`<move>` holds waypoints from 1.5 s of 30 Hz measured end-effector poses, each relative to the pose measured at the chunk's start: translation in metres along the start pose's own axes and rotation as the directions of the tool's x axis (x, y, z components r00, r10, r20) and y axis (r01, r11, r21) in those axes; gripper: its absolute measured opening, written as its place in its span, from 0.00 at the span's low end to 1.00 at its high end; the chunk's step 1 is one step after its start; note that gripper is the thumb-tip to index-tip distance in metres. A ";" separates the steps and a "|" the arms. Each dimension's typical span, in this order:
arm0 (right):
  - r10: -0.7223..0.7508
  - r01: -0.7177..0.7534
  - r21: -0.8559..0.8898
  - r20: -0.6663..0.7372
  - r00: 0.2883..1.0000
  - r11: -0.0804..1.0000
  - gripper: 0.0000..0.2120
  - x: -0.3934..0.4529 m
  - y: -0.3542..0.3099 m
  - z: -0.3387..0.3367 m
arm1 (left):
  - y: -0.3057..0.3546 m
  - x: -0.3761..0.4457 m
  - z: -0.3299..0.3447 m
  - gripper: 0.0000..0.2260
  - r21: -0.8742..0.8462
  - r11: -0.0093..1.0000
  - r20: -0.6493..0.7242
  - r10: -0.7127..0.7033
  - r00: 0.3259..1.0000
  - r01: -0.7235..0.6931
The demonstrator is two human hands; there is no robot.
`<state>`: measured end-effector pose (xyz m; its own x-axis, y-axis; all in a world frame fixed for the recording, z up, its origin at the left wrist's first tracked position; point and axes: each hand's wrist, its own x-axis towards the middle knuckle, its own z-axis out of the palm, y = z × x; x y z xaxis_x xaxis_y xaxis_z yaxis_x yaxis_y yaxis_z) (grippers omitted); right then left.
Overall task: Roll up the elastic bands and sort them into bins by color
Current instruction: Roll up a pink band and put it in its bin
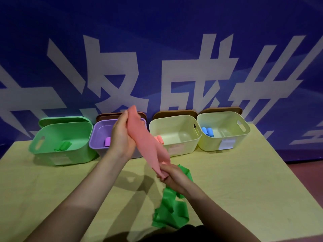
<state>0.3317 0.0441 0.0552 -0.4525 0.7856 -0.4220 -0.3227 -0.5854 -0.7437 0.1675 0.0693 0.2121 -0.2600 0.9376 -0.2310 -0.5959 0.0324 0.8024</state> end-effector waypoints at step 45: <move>-0.106 0.241 0.368 -0.351 0.930 0.898 0.07 -0.012 -0.030 -0.031 | 0.008 0.027 -0.073 0.14 -0.124 0.986 -0.191 0.084 0.978 -0.109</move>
<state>0.3730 0.0582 0.0664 -0.0948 0.8631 -0.4960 -0.7051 -0.4099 -0.5786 0.1008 0.0693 0.1720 -0.4497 0.8534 -0.2634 -0.6537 -0.1136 0.7482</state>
